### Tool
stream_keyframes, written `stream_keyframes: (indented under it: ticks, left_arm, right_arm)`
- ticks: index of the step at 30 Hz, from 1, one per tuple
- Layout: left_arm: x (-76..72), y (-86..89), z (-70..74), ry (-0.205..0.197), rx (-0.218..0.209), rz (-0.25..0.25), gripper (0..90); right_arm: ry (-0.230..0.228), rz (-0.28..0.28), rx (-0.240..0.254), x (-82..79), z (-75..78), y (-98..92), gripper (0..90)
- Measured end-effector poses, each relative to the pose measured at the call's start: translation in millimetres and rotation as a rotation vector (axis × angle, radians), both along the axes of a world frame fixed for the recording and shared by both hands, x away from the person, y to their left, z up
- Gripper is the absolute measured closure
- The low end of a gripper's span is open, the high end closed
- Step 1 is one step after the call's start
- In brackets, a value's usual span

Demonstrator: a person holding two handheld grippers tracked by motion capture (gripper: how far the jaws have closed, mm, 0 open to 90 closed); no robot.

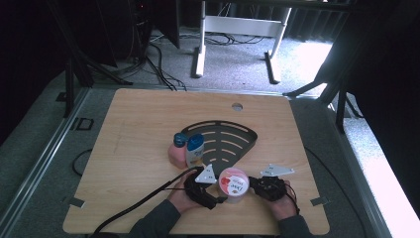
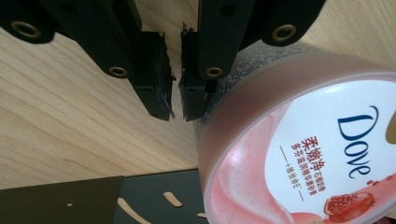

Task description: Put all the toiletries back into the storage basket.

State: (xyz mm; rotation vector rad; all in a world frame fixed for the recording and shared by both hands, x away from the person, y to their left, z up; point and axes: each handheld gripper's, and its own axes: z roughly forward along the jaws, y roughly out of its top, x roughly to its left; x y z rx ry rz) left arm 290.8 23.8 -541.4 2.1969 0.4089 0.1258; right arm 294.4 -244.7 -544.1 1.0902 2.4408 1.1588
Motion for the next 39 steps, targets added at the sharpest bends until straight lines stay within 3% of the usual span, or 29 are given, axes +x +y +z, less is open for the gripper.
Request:
stream_keyframes:
  ticks: [2,8,14,16,23,32,39]
  left_arm:
    - [-0.5,-0.8,1.0,-0.024,0.008,-0.008,17.8]
    - [-0.6,1.1,3.2,-0.036,0.025,-0.019,20.3]
    - [-0.2,2.3,3.1,-0.036,0.033,-0.032,21.4]
    - [1.0,3.1,3.0,-0.028,0.029,-0.041,21.2]
    - [2.1,2.8,1.6,-0.025,0.032,-0.042,21.4]
    - [2.6,3.7,3.5,-0.045,0.049,-0.047,22.6]
    - [3.8,2.7,5.9,-0.04,0.033,-0.055,19.8]
  right_arm:
    - [0.0,0.006,-0.001,0.1,-0.1,1.1,82.2]
    - [0.015,0.046,-0.01,3.3,0.0,-4.3,75.1]
    - [-0.005,0.145,-0.018,1.6,4.5,-15.4,65.1]
    - [0.009,0.181,-0.034,1.2,3.7,-17.5,61.4]
    - [-0.003,0.267,-0.035,-4.5,3.0,-20.6,55.9]
    - [-0.01,0.37,-0.019,-11.3,5.6,-13.0,46.1]
    - [-0.039,0.401,-0.029,-11.1,7.8,-5.3,35.1]
